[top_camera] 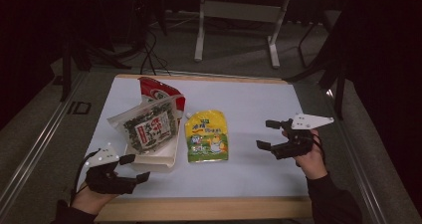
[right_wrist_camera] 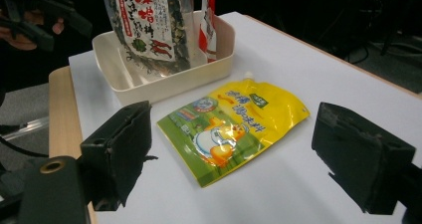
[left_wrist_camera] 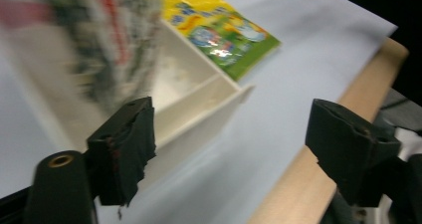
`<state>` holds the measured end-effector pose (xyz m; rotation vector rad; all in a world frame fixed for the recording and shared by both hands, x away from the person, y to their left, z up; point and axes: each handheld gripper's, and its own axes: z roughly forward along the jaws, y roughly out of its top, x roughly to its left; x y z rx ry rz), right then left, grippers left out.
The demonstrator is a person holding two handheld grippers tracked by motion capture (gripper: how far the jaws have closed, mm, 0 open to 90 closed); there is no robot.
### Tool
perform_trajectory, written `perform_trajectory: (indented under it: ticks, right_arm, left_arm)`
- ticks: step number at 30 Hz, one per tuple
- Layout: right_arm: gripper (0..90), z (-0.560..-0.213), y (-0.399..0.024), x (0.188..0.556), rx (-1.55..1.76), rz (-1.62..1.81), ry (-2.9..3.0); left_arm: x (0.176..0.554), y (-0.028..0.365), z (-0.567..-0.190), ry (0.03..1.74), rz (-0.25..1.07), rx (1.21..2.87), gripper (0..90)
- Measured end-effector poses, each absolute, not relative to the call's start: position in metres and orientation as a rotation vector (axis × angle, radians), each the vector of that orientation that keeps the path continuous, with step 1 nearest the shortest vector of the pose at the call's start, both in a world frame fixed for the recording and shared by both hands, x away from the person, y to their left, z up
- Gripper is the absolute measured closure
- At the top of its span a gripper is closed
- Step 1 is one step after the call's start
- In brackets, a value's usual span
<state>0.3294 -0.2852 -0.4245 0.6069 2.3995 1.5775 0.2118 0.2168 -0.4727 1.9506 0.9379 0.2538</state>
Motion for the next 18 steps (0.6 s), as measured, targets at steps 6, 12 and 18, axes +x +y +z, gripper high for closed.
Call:
perform_trajectory:
  ticks: [6,12,18]
  right_arm:
    - [15.5,-0.429,-0.284,0.332,0.642,1.532,2.393]
    - [9.9,-0.435,-0.279,0.334,0.725,1.496,2.402]
    - [9.9,-0.439,-0.275,0.335,0.722,1.513,2.423]
  left_arm:
    - [0.214,0.195,-0.476,0.881,0.223,1.962,14.7]
    - [0.216,0.174,-0.483,0.843,0.187,1.974,9.9]
    - [0.217,0.156,-0.489,0.795,0.151,1.987,5.3]
